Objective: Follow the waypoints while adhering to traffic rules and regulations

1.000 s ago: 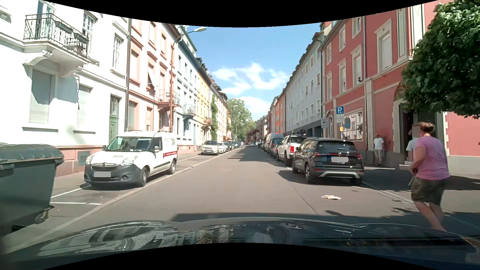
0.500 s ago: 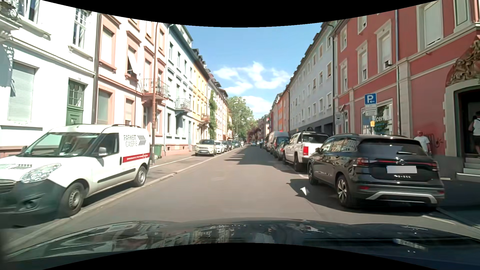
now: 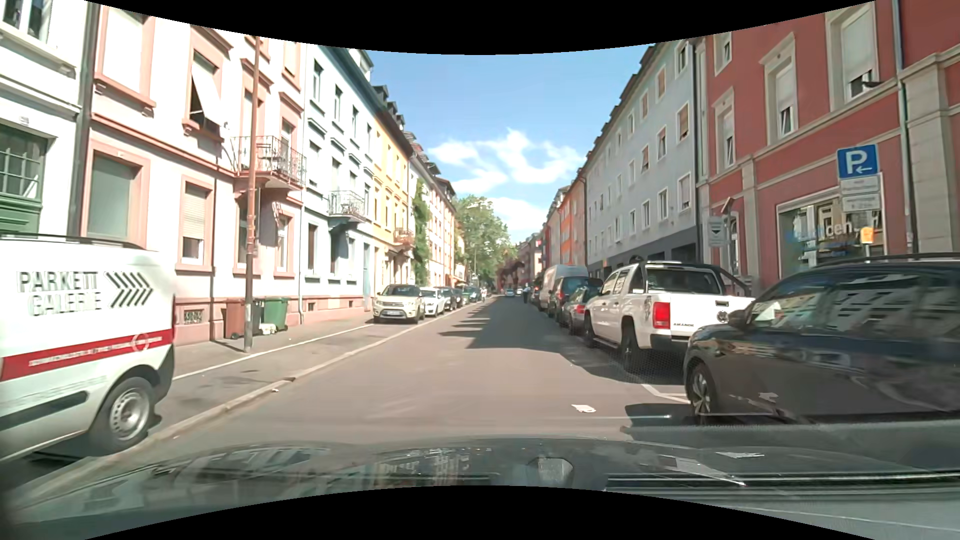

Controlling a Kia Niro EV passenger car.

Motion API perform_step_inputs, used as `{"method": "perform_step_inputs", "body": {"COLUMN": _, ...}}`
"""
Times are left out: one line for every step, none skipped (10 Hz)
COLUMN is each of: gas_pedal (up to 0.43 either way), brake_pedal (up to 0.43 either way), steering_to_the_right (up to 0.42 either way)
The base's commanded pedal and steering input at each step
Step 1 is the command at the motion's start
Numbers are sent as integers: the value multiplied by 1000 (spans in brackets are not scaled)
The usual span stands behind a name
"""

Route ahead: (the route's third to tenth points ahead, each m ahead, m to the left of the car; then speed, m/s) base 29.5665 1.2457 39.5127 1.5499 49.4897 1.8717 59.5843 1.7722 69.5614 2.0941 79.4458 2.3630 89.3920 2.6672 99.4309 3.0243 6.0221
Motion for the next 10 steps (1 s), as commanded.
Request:
{"method": "perform_step_inputs", "body": {"gas_pedal": 67, "brake_pedal": 0, "steering_to_the_right": -9}}
{"method": "perform_step_inputs", "body": {"gas_pedal": 67, "brake_pedal": 0, "steering_to_the_right": -9}}
{"method": "perform_step_inputs", "body": {"gas_pedal": 67, "brake_pedal": 0, "steering_to_the_right": -4}}
{"method": "perform_step_inputs", "body": {"gas_pedal": 67, "brake_pedal": 0, "steering_to_the_right": -2}}
{"method": "perform_step_inputs", "body": {"gas_pedal": 67, "brake_pedal": 0, "steering_to_the_right": -2}}
{"method": "perform_step_inputs", "body": {"gas_pedal": 79, "brake_pedal": 0, "steering_to_the_right": -2}}
{"method": "perform_step_inputs", "body": {"gas_pedal": 87, "brake_pedal": 0, "steering_to_the_right": -3}}
{"method": "perform_step_inputs", "body": {"gas_pedal": 87, "brake_pedal": 0, "steering_to_the_right": -3}}
{"method": "perform_step_inputs", "body": {"gas_pedal": 87, "brake_pedal": 0, "steering_to_the_right": -2}}
{"method": "perform_step_inputs", "body": {"gas_pedal": 87, "brake_pedal": 0, "steering_to_the_right": -2}}
